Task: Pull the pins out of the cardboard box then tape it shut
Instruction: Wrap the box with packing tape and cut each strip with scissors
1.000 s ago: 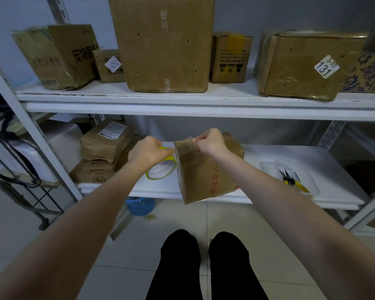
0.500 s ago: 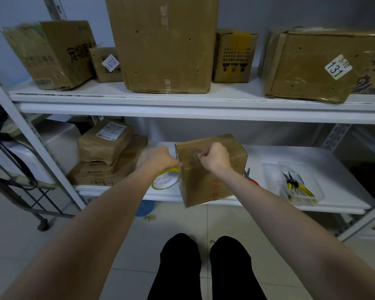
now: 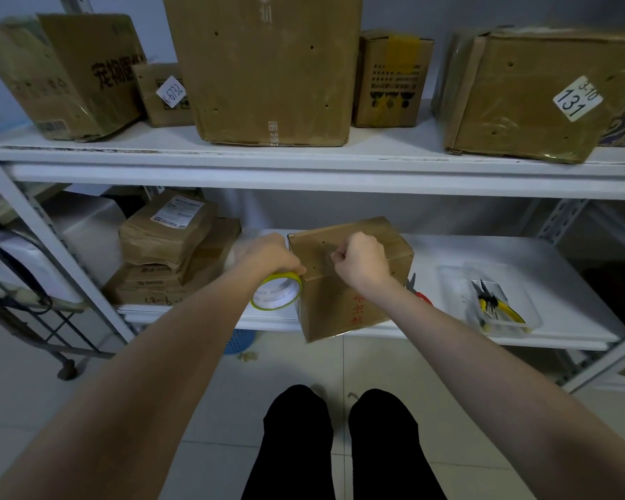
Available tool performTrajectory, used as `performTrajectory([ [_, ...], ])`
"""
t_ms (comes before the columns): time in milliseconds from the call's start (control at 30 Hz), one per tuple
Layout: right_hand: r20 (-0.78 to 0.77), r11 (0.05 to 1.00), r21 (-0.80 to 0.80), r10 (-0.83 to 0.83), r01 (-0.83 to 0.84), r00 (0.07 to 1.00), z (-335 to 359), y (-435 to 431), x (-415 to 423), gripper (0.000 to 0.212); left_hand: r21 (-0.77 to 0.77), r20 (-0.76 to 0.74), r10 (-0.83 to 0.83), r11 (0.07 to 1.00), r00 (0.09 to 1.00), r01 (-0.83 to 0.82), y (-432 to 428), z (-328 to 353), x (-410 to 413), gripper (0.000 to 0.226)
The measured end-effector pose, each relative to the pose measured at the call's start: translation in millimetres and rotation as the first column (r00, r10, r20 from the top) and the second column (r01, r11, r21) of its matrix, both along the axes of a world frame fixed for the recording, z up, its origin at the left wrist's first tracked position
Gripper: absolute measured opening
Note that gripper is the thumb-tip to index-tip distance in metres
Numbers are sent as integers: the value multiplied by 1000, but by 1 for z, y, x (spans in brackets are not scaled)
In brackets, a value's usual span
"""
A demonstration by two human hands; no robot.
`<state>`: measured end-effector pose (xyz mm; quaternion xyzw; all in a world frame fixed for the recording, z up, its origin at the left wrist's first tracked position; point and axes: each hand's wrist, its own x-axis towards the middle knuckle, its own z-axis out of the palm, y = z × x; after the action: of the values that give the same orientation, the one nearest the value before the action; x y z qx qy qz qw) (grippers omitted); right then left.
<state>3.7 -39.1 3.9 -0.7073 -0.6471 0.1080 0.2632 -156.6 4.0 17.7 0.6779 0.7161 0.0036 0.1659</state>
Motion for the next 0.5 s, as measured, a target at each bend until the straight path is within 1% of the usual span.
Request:
performTrajectory([
  [100, 125, 999, -14, 50, -49, 991, 0, -2, -2, 15, -33, 21, 27, 999, 999, -26, 0, -6, -2, 53],
  [233, 303, 994, -29, 106, -102, 947, 4, -3, -4, 17, -44, 59, 69, 997, 996, -66, 0, -13, -3, 59],
  [300, 394, 993, -38, 122, -116, 911, 6, -2, -7, 15, -52, 91, 87, 995, 992, -83, 0, -16, -3, 58],
  [367, 452, 992, -47, 129, -121, 882, 4, -1, -12, 14, -56, 120, 103, 994, 987, -97, -1, -20, -3, 55],
  [400, 460, 992, -42, 127, -122, 879, 2, -1, -13, 19, -56, 131, 108, 993, 986, -101, -1, -22, -3, 53],
  [433, 448, 994, -21, 107, -109, 887, 2, 0, -12, 33, -59, 133, 112, 993, 985, -105, -2, -23, -3, 51],
  [500, 430, 999, 5, 31, -37, 902, 7, 3, -4, 71, -70, 149, 121, 991, 981, -111, -5, -24, -5, 49],
])
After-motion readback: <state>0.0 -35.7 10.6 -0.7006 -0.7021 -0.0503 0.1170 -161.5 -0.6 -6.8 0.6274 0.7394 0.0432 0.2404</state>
